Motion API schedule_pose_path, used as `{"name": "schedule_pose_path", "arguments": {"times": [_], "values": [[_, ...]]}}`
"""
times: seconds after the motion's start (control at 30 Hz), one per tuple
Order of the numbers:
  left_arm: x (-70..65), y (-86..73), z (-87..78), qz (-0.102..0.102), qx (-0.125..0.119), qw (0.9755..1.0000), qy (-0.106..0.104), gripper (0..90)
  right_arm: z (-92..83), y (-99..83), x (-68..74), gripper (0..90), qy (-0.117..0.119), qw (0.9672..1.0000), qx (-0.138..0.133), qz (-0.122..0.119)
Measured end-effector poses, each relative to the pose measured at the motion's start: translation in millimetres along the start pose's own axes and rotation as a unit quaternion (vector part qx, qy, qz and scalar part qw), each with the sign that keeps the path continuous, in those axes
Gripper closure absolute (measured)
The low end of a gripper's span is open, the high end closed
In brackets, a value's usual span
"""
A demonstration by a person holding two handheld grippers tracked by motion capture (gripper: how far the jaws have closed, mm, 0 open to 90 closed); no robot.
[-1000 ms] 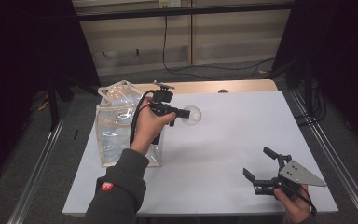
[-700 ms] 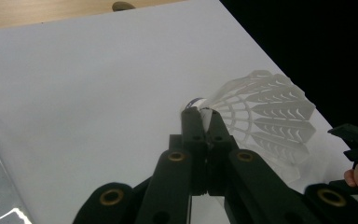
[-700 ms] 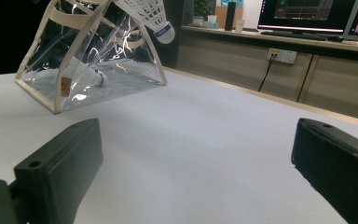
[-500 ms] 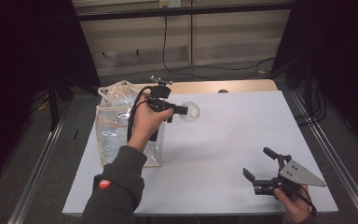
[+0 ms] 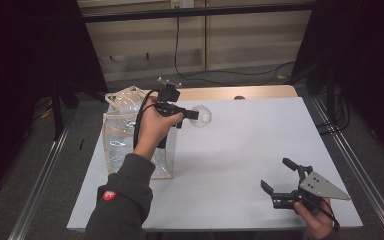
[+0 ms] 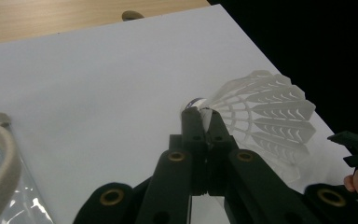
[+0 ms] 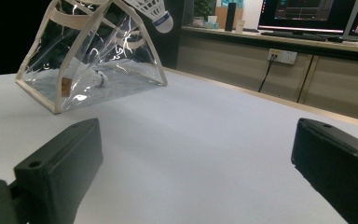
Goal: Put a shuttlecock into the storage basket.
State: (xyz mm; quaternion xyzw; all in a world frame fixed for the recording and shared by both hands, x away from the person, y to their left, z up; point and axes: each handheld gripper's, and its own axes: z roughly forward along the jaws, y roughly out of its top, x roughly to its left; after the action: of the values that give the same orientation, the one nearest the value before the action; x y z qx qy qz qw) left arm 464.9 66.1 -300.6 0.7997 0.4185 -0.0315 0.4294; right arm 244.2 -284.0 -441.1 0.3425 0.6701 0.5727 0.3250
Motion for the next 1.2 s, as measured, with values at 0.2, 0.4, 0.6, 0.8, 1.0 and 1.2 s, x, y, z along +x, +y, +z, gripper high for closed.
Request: {"name": "schedule_pose_path", "arguments": {"times": [0.2, 0.4, 0.6, 0.8, 1.0, 1.2], "values": [[1.9, 2.6, -4.8, -0.001, -0.003, 1.0, 0.005, 90.0, 0.4, -0.2, 0.0, 1.7, -0.001, 1.0, -0.001, 0.0], [2.3, 5.5, -8.8, -0.003, -0.006, 0.9999, 0.009, 90.0, 0.5, -0.3, 0.0, 1.7, -0.001, 1.0, -0.001, -0.001], [3.8, 7.6, -12.8, -0.008, -0.009, 0.9999, 0.011, 90.0, 0.5, -0.2, 0.0, 1.7, -0.001, 1.0, -0.001, -0.001], [7.0, 8.8, -17.0, -0.011, -0.013, 0.9997, 0.015, 90.0, 0.4, -0.2, 0.0, 1.7, -0.001, 1.0, -0.001, -0.001], [10.5, 9.9, -21.5, -0.016, -0.018, 0.9995, 0.019, 90.0, 0.5, -0.2, 0.1, 1.7, -0.001, 1.0, -0.001, -0.001], [11.7, 11.6, -26.8, -0.018, -0.022, 0.9994, 0.022, 90.0, 0.7, -0.3, 0.7, 1.7, 0.0, 1.0, 0.0, 0.003]]}}
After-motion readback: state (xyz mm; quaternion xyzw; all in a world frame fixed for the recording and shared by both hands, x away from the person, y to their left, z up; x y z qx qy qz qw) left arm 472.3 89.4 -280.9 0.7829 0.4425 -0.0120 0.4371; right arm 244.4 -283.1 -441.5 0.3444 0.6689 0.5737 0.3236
